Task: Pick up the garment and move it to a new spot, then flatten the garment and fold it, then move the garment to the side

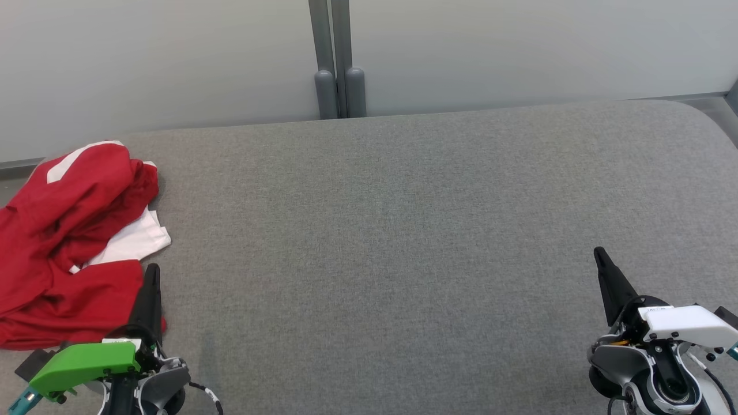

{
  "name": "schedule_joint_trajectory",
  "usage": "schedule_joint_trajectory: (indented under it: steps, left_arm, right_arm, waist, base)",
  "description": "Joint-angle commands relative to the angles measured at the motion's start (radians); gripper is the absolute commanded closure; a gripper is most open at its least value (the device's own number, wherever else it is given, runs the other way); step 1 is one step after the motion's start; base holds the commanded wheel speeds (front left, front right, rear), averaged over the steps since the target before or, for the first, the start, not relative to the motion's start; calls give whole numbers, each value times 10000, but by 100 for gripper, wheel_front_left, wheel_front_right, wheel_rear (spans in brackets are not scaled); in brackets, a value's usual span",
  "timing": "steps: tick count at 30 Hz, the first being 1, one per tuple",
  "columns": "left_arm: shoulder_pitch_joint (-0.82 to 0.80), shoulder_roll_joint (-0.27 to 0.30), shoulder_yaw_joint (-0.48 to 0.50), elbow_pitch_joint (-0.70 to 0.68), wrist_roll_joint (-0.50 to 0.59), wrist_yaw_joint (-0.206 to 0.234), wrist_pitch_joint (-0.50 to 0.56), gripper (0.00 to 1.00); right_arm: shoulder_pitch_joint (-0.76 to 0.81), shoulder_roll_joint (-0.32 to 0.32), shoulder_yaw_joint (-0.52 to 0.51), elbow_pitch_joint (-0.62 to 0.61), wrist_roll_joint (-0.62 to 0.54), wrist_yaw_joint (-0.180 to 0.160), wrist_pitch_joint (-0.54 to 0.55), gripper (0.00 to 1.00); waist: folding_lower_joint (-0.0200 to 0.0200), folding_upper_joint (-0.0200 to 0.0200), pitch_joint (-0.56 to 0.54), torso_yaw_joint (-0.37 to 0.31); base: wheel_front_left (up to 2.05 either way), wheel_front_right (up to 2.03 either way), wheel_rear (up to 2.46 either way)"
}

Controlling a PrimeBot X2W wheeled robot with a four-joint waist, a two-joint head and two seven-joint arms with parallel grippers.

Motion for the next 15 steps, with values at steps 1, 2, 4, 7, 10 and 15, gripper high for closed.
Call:
schedule_joint_trajectory:
  steps: [1,2,4,7,10,15]
  left_arm:
    - [-136,39,9,9,46,-53,26,100]
    - [-136,39,9,9,46,-53,26,100]
    - [-136,39,9,9,46,-53,26,100]
    - [-136,39,9,9,46,-53,26,100]
    - [-136,39,9,9,46,-53,26,100]
    - [100,-36,-15,171,3,4,-16,0]
  right_arm:
    - [-52,-13,7,9,74,0,26,100]
    - [-52,-13,7,9,74,0,26,100]
    - [-52,-13,7,9,74,0,26,100]
    - [-52,-13,7,9,74,0,26,100]
    - [-52,-13,7,9,74,0,26,100]
    - [100,40,5,159,-5,-2,-9,0]
  waist:
    - [0,0,0,0]
    - [0,0,0,0]
    - [0,0,0,0]
    - [0,0,0,0]
    - [0,0,0,0]
    - [0,0,0,0]
  base:
    - [0,0,0]
    - [0,0,0]
    - [0,0,0]
    - [0,0,0]
    - [0,0,0]
    - [0,0,0]
